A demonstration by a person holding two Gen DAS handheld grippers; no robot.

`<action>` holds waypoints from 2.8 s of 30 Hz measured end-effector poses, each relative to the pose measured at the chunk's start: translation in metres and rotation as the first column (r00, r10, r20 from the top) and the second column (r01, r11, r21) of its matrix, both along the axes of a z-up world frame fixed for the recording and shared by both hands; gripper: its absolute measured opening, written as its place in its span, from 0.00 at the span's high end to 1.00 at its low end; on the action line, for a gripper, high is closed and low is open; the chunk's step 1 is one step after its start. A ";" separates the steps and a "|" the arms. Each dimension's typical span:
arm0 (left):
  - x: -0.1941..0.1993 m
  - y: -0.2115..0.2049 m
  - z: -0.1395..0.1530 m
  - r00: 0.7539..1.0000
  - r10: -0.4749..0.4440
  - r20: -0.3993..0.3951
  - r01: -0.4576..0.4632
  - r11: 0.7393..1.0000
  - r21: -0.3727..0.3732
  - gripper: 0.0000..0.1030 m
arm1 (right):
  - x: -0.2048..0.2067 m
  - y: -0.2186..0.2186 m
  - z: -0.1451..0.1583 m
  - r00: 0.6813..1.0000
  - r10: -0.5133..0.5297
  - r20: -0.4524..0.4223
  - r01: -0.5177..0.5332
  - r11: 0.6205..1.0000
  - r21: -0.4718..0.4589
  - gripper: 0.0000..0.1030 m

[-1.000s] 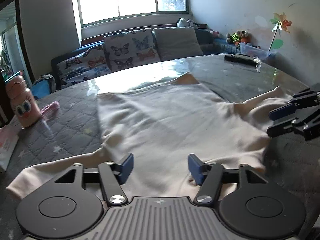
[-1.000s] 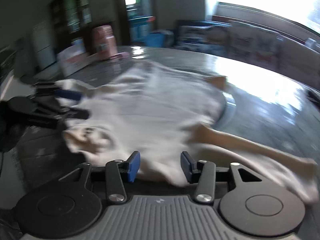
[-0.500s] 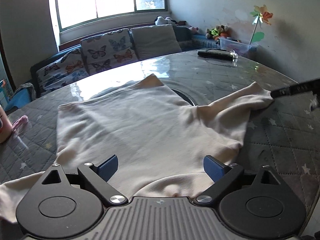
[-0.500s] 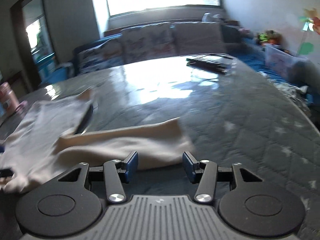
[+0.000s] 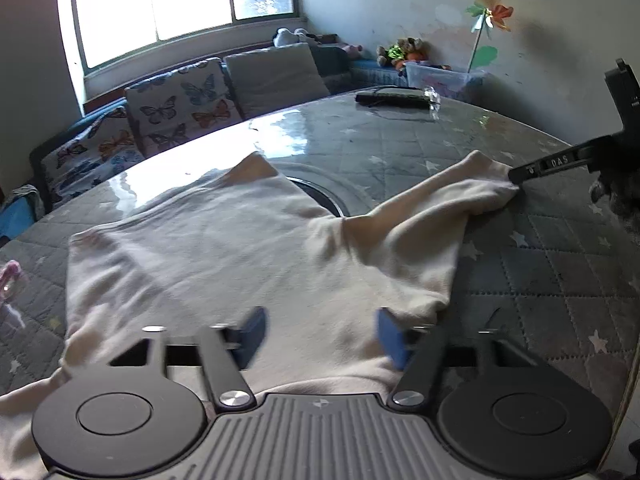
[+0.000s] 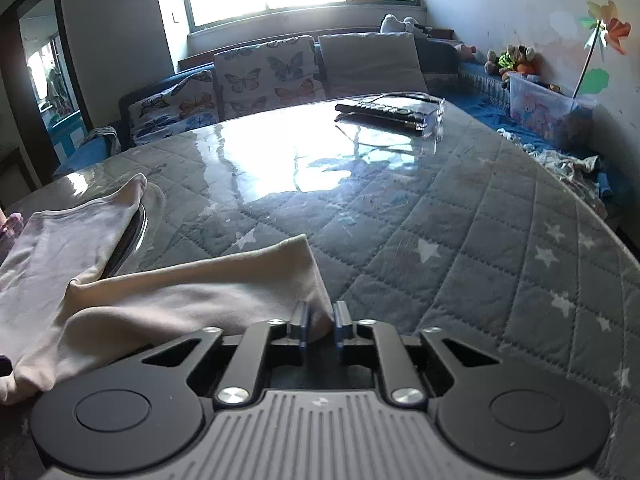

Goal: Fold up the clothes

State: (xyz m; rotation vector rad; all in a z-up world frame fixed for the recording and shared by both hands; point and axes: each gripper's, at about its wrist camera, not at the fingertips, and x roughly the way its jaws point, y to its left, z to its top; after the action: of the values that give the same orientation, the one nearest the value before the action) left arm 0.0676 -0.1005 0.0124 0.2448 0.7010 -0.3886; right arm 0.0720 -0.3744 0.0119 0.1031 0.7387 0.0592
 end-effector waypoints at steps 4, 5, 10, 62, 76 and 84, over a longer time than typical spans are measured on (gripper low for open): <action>0.000 -0.008 -0.005 0.998 -0.060 -0.014 0.060 0.998 0.014 0.64 | 0.000 0.005 0.013 0.999 0.013 0.041 -0.010 0.998 -0.056 0.96; -0.001 -0.010 -0.006 0.997 -0.077 -0.017 0.078 0.997 0.021 0.69 | 0.000 0.008 0.018 0.998 0.021 0.055 -0.017 0.997 -0.081 0.96; -0.006 -0.015 -0.010 0.988 -0.152 -0.025 0.153 0.988 0.035 0.71 | 0.000 0.025 0.044 0.989 0.061 0.138 -0.028 0.974 -0.224 0.97; 0.007 -0.014 0.001 0.987 -0.161 -0.019 0.160 0.986 -0.047 0.53 | 0.002 0.100 -0.003 0.952 0.305 0.004 -0.301 0.942 -0.147 0.47; 0.001 0.023 0.015 1.000 -0.018 0.011 0.019 0.997 -0.070 0.44 | 0.007 0.029 0.002 0.999 0.032 0.034 -0.028 0.992 -0.121 0.47; -0.003 0.038 0.017 0.999 0.043 0.020 -0.042 0.997 -0.066 0.40 | 0.020 0.017 -0.005 1.000 -0.003 0.016 0.004 0.998 -0.066 0.72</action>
State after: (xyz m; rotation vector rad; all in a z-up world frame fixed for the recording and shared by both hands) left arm 0.0644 -0.0625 0.0298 0.1712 0.6703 -0.3673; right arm 0.0915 -0.3572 0.0072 0.0406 0.7236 0.0319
